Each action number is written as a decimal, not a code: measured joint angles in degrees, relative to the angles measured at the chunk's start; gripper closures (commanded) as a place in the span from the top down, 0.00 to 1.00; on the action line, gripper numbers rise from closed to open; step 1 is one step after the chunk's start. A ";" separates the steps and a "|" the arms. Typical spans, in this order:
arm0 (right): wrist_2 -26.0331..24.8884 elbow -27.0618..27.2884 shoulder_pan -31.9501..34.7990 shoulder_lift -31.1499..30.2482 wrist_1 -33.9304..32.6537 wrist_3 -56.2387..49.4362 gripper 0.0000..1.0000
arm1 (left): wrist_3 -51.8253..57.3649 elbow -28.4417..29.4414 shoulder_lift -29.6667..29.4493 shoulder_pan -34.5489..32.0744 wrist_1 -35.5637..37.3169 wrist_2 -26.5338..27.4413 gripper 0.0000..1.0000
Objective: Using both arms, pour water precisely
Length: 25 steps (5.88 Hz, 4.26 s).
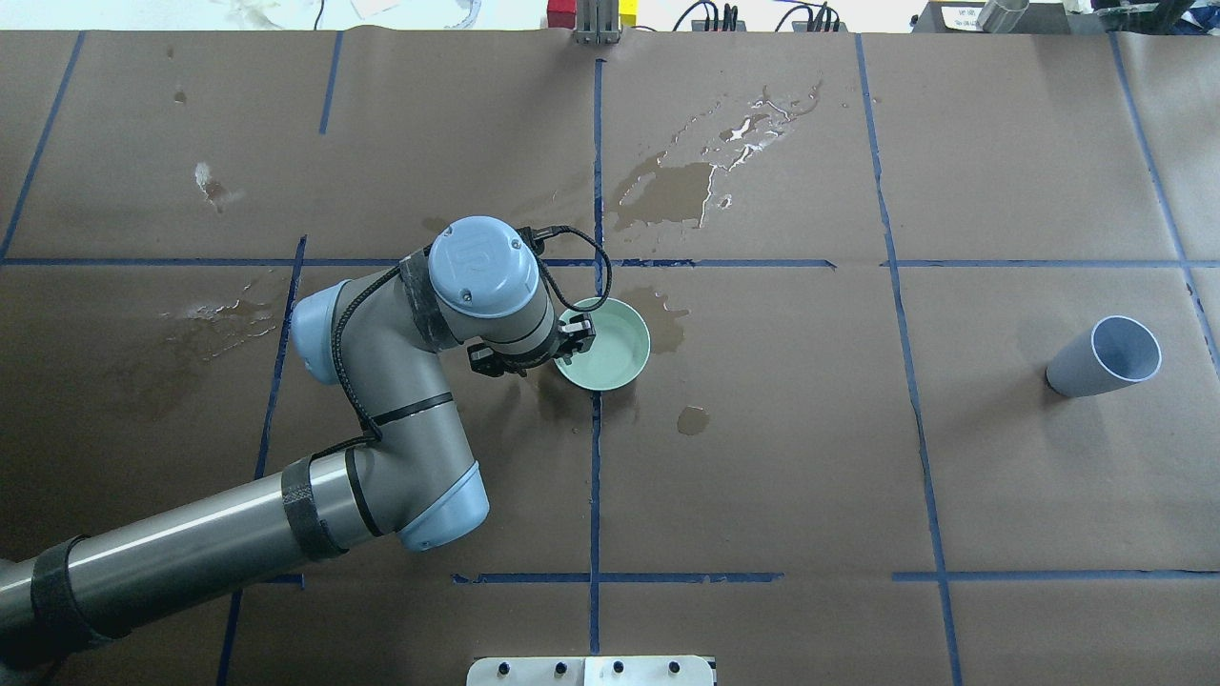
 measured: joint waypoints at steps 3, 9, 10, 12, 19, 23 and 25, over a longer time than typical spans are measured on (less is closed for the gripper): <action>-0.51 0.04 1.03 -0.33 0.03 -0.17 1.00 | -0.08 0.06 -0.17 0.11 -1.08 -0.35 0.05; -1.33 0.04 1.14 -0.16 0.18 -0.14 1.00 | 0.98 -5.97 9.59 -6.26 -9.96 -8.80 0.00; -1.34 0.06 1.14 -0.14 0.18 -0.14 1.00 | 3.10 -6.73 12.37 -8.51 -11.42 -12.05 0.00; -1.35 0.12 1.14 -0.23 0.28 -0.17 1.00 | 9.69 -9.03 18.52 -13.42 -12.17 -16.71 0.00; -1.35 2.03 1.14 -1.97 0.36 -0.14 1.00 | 34.83 -8.35 40.91 -28.70 -24.44 -26.88 0.00; -1.35 2.23 1.14 -2.39 0.36 -0.14 1.00 | 46.03 -2.51 43.90 -32.77 -24.54 -29.55 0.00; -1.35 2.23 1.15 -2.37 0.36 -0.14 1.00 | 47.50 -2.13 44.76 -33.30 -24.55 -30.20 0.09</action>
